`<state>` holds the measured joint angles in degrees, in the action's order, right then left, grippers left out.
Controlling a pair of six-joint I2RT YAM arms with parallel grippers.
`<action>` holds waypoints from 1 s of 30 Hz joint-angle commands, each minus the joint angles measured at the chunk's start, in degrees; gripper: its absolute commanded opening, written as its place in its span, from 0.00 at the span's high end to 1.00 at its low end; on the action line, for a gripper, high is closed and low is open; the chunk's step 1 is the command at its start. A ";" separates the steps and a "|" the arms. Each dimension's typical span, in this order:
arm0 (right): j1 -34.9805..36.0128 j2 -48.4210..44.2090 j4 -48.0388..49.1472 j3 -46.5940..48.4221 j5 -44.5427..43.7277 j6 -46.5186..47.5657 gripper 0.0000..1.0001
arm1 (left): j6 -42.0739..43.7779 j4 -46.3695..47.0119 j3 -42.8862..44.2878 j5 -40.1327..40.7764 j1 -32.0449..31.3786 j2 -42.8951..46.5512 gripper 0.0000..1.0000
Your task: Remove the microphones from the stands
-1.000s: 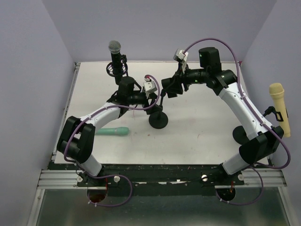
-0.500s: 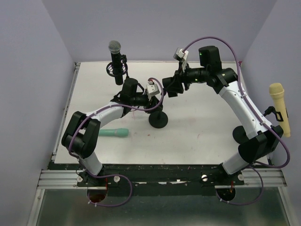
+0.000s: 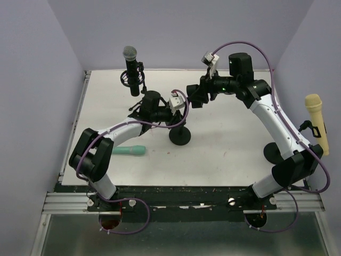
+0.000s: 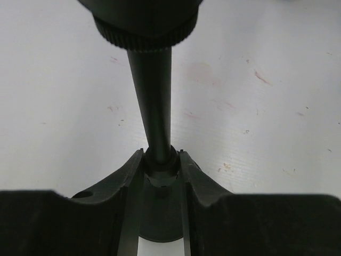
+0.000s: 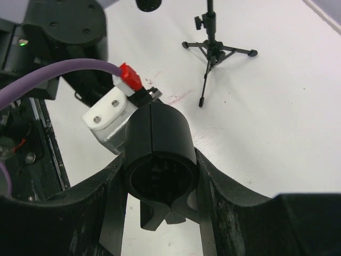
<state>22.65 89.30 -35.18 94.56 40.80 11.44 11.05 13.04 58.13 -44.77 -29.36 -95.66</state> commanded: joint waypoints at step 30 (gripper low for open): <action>-5.69 -12.20 -1.48 -19.22 -0.99 6.56 0.99 | 6.43 -20.66 2.15 -11.19 1.76 9.01 0.30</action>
<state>16.43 81.45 -38.46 82.48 35.46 2.15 16.03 0.43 55.94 -33.98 -32.32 -85.82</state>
